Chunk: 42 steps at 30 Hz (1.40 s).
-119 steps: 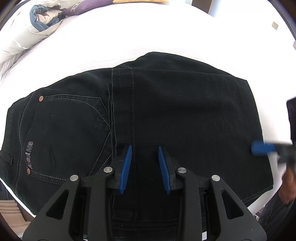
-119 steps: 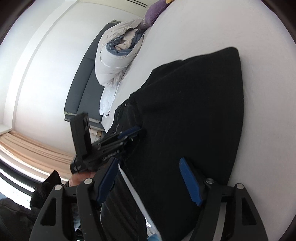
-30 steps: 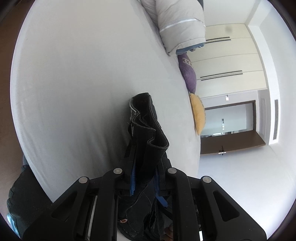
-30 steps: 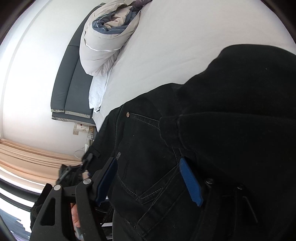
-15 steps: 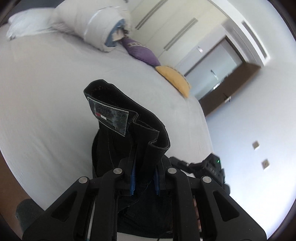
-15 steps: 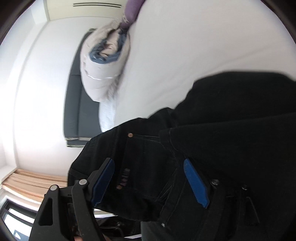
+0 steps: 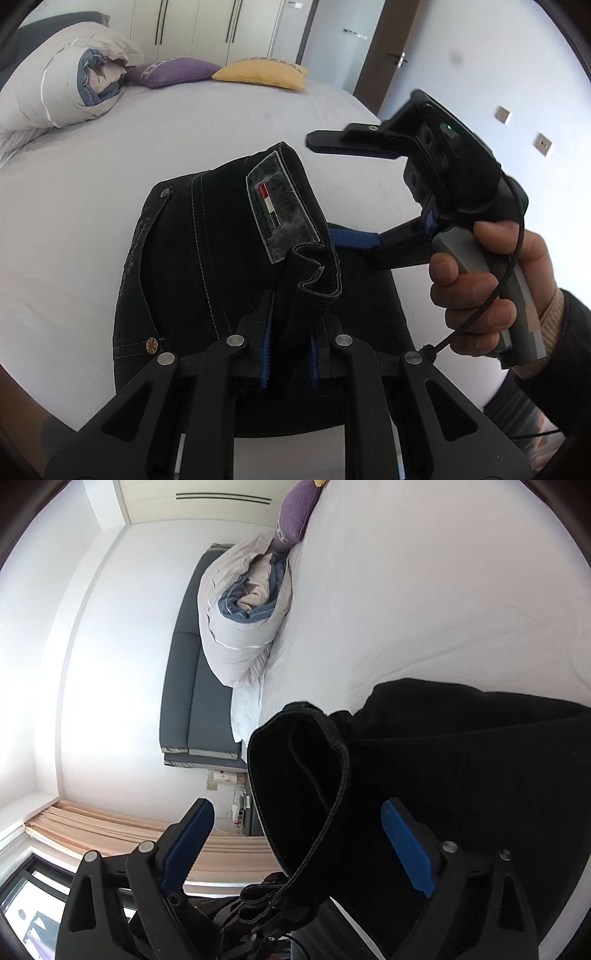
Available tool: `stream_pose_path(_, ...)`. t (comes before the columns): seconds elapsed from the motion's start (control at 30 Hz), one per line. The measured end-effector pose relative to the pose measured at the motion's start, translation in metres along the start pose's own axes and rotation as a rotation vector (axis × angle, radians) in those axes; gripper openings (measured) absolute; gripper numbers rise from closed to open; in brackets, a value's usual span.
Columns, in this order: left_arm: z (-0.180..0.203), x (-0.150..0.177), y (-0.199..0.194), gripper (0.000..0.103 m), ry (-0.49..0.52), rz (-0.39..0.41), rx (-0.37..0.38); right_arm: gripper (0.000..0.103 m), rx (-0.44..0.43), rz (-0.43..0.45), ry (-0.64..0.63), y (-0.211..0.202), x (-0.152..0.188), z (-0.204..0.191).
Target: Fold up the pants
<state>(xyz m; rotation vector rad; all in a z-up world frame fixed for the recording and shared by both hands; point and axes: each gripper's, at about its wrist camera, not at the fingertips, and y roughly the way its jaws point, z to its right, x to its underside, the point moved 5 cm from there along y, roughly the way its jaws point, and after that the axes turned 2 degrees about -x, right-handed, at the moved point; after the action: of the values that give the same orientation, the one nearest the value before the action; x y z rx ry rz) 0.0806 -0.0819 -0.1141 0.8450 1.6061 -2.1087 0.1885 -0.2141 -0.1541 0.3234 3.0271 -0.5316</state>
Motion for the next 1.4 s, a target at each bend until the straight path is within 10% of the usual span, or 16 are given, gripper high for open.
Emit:
stream_pose_path(0.1, 0.021, 0.004, 0.004, 0.014, 0.069, -0.006, -0.042, 0.091, 0.098, -0.040, -0.014, 0.016, 0.003, 0.004)
stream_pose_path(0.47, 0.049, 0.019, 0.016, 0.014, 0.185, -0.037, -0.081, 0.021, 0.269, -0.070, -0.140, 0.014, 0.014, 0.010)
stream_pose_path(1.4, 0.127, 0.056, 0.072, 0.015, 0.343, -0.158, 0.007, 0.019, 0.325, 0.087, -0.092, -0.081, 0.033, 0.077)
